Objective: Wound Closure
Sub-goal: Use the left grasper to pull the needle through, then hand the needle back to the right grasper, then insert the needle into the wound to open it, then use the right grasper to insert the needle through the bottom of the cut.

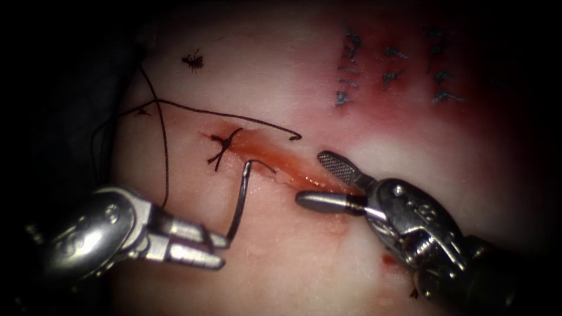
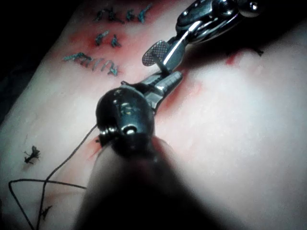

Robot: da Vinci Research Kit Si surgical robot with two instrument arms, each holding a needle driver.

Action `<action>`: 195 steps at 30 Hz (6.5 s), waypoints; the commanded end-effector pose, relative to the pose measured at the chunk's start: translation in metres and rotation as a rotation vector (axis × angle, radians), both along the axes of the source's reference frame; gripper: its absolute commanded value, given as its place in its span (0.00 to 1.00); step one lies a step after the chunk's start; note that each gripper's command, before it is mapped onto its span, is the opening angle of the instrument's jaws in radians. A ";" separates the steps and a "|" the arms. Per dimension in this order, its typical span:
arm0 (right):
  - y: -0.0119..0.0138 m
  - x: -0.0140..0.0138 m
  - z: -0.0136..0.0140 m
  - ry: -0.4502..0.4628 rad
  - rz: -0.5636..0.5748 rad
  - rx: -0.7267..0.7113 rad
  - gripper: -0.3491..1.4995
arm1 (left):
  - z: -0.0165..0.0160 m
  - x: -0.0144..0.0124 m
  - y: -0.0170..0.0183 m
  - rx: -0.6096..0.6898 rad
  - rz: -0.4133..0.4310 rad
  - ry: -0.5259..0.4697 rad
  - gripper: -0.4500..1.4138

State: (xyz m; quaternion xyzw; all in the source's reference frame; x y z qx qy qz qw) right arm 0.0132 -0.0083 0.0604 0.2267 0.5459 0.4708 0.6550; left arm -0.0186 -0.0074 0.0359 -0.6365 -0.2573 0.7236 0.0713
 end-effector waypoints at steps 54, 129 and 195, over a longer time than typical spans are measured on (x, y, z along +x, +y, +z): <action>0.0022 0.0045 -0.0002 0.182 0.152 0.569 0.64 | 0.0078 -0.0064 -0.0029 -0.785 -0.253 0.123 0.05; 0.0092 0.0015 0.0034 -0.186 0.207 -0.182 0.00 | 0.0232 -0.0091 0.0038 -0.229 0.417 0.863 0.05; 0.0055 0.0063 0.0093 -0.489 0.133 -0.795 0.00 | 0.0119 -0.0060 -0.0001 -0.174 0.179 0.955 0.47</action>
